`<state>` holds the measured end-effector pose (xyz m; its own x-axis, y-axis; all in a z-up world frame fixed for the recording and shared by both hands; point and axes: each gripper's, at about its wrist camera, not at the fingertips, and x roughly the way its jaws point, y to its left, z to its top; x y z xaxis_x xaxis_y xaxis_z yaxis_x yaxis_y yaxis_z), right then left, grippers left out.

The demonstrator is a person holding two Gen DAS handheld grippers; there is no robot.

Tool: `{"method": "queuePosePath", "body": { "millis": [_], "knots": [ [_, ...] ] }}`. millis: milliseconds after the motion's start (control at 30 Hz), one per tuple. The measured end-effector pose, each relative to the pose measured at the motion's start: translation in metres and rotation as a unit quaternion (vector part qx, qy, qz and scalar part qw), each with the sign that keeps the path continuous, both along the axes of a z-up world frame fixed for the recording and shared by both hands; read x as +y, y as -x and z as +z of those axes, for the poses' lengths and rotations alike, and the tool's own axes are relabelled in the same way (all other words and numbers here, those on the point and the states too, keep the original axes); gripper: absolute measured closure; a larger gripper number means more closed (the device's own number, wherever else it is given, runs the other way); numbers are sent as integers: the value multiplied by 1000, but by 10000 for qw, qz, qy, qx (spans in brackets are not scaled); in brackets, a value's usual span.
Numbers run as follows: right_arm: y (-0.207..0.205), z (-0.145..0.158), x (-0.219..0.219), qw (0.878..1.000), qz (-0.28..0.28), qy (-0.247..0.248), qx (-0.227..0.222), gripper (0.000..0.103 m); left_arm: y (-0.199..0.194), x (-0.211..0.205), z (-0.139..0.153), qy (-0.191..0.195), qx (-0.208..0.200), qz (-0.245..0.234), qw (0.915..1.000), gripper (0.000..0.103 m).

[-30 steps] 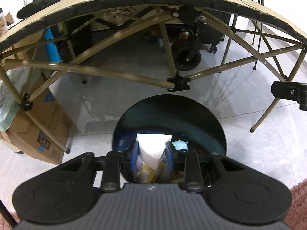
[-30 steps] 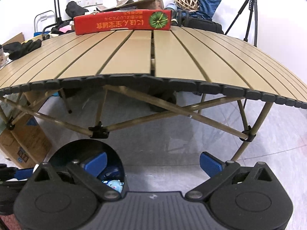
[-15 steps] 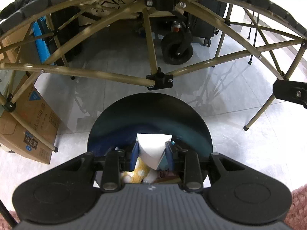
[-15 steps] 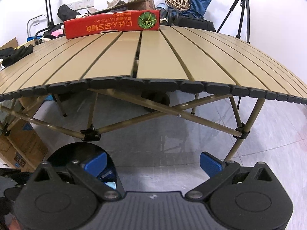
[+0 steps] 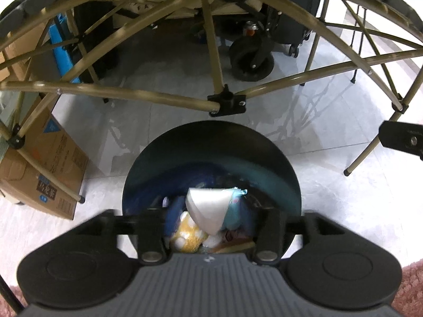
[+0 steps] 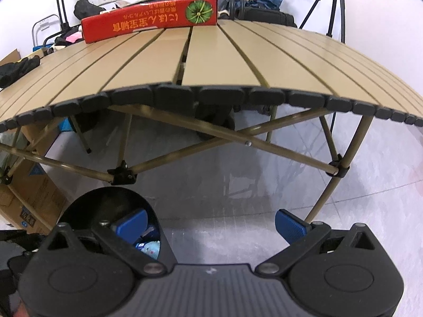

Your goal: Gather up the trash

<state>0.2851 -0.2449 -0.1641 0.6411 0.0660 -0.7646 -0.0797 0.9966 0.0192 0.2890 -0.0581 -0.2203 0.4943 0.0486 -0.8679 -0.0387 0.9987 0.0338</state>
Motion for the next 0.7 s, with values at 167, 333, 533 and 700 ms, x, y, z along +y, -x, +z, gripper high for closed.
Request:
{"method": "queuePosePath", "body": {
  "millis": [167, 333, 533, 700],
  "knots": [
    [-4, -6, -4, 9997, -70, -107, 206, 0, 1, 1, 2, -149, 11, 114, 9998, 2],
    [-5, -9, -4, 9996, -72, -119, 265, 0, -1, 4, -2, -96, 233, 162, 9996, 1],
    [-5, -9, 0, 9996, -16, -111, 274, 0, 0, 5, -1, -48, 260, 164, 9995, 1],
    [-5, -9, 0, 9995, -3, -109, 281, 0, 0, 6, 1, -68, 243, 207, 9995, 0]
  ]
}}
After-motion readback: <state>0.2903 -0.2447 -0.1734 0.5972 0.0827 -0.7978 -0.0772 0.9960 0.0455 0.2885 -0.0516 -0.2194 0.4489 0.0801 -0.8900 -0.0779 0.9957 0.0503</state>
